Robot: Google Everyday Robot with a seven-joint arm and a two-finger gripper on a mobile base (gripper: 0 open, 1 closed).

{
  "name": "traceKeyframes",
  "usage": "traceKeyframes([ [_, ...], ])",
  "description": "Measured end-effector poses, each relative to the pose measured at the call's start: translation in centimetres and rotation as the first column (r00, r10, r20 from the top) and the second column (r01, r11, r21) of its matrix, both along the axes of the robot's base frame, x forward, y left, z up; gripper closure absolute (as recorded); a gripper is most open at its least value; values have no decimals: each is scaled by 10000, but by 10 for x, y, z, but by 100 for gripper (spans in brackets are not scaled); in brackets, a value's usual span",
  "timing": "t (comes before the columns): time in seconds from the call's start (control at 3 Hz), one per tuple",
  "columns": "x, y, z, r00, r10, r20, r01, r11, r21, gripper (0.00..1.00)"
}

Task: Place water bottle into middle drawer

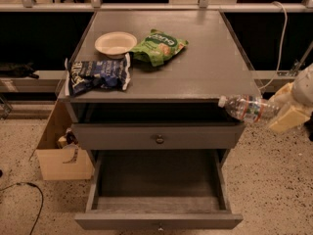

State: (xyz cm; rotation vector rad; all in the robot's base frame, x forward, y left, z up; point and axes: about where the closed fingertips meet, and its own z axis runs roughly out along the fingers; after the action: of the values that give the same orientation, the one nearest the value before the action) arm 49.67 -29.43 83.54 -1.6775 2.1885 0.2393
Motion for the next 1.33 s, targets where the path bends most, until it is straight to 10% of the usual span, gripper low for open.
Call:
traceKeyframes([
  [1.33,-59,17,-60,9962,367,-792,-268,9921,1228,100],
])
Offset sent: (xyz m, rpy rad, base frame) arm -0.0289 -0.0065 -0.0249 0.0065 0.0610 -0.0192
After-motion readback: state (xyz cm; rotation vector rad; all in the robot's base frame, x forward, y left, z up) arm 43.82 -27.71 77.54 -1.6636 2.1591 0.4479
